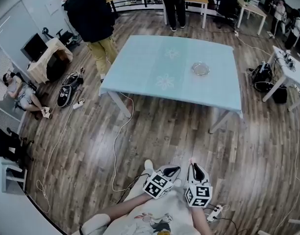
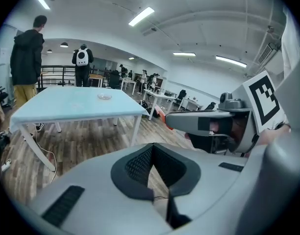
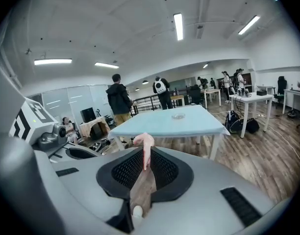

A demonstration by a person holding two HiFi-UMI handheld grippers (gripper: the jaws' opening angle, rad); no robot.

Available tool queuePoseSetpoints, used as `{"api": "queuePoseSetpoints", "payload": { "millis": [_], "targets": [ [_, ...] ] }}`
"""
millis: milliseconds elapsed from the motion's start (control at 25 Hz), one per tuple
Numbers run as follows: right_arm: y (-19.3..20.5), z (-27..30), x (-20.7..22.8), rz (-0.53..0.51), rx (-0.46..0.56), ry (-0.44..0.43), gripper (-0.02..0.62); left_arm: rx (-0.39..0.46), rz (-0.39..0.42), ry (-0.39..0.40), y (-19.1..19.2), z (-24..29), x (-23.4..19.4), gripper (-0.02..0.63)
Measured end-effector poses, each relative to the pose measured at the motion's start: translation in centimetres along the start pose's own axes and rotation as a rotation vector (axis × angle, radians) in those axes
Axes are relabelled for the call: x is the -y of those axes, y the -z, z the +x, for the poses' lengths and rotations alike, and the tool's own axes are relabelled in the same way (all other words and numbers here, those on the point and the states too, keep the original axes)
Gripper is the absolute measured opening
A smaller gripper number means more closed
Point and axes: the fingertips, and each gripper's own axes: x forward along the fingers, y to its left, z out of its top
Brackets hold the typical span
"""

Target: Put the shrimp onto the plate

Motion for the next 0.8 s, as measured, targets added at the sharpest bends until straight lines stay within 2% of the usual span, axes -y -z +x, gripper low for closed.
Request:
{"api": "queuePoseSetpoints", "payload": {
  "millis": [200, 440, 640, 800],
  "targets": [
    [0.0, 0.0, 0.7, 0.052, 0.005, -0.022, 0.064, -0.039, -0.007, 0.015, 0.5, 0.7, 0.5, 0.008],
    [-1.7, 2.8, 3.0, 0.098, 0.005, 0.044, 0.064, -0.055, -0.023, 0.072, -0.8, 3.6, -1.3, 0.006],
    [-4.1, 6.5, 5.0, 0.131, -0.022, 0.111, 0.064, -0.036, -0.011, 0.135, -5.2, 6.6, -4.5, 0.008],
    [-7.3, 10.1, 5.0, 0.110, -0.023, 0.140, 0.064, 0.007, -0.006, 0.157, -9.6, 7.5, -9.2, 0.008]
  ]
}}
